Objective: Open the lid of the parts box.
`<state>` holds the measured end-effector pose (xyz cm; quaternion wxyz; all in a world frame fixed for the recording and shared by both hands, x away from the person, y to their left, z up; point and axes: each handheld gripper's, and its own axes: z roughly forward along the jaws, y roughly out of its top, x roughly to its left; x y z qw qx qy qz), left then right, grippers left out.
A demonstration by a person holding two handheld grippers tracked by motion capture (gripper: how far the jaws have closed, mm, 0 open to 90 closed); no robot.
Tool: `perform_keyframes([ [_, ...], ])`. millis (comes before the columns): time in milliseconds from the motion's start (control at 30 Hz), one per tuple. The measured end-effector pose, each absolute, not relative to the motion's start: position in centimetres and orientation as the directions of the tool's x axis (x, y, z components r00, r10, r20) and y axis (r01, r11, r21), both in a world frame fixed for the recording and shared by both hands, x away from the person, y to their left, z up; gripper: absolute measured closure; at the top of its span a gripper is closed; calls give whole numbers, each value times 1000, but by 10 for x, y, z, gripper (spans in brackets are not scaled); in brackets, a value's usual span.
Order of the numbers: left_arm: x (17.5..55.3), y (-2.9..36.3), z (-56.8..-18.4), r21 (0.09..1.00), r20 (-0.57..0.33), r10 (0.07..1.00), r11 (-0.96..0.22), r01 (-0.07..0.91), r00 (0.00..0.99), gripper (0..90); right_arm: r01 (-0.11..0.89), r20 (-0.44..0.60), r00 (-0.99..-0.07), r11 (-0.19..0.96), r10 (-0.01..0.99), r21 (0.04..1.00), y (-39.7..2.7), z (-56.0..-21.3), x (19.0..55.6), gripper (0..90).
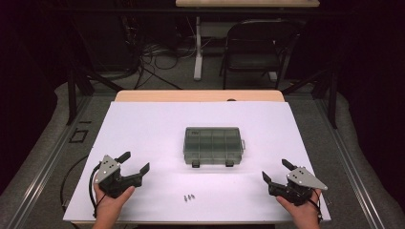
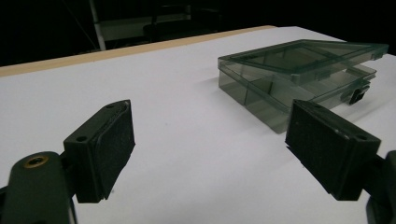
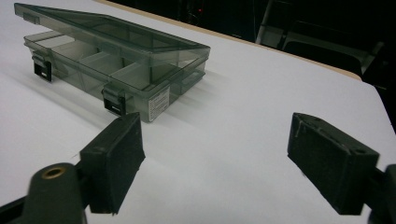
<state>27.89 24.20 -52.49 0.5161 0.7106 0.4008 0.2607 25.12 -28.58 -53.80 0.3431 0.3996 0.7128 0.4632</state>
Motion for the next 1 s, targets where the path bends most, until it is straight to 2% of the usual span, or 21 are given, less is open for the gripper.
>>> perform_keyframes([
  [167,280,239,-525,941,-42,840,-149,304,541,160,238,-134,-447,262,885,935,-284,-537,251,197],
  [200,281,238,-525,937,-42,842,-152,313,537,174,237,-135,-454,265,881,935,-282,-536,251,247],
  [267,281,238,-526,934,-53,840,-151,325,540,175,242,-136,-460,271,877,932,-281,-535,251,281],
  [300,282,237,-526,932,-52,839,-155,329,542,211,257,-123,-494,280,861,925,-278,-536,252,349],
  [333,282,237,-526,929,-51,839,-159,335,541,211,257,-123,-494,280,861,925,-278,-536,252,349],
  [367,283,236,-525,926,-52,835,-165,340,547,252,273,-121,-520,298,845,915,-275,-537,252,397],
  [567,286,231,-523,912,-81,830,-162,376,552,313,288,-116,-561,324,820,901,-267,-533,252,425],
  [600,286,227,-520,912,-76,826,-170,375,559,317,273,-151,-562,354,813,895,-263,-531,252,424],
  [667,286,226,-517,909,-69,826,-178,377,559,321,281,-152,-566,363,810,889,-262,-530,252,424],
  [767,288,219,-513,904,-65,819,-193,381,570,337,329,-178,-548,407,817,852,-258,-528,252,446],
  [933,293,203,-502,887,-69,794,-228,402,604,380,385,-96,-542,348,835,855,-259,-517,254,528],
  [1000,295,197,-497,889,-52,787,-244,388,615,414,392,-91,-541,347,836,852,-260,-510,256,589],
])
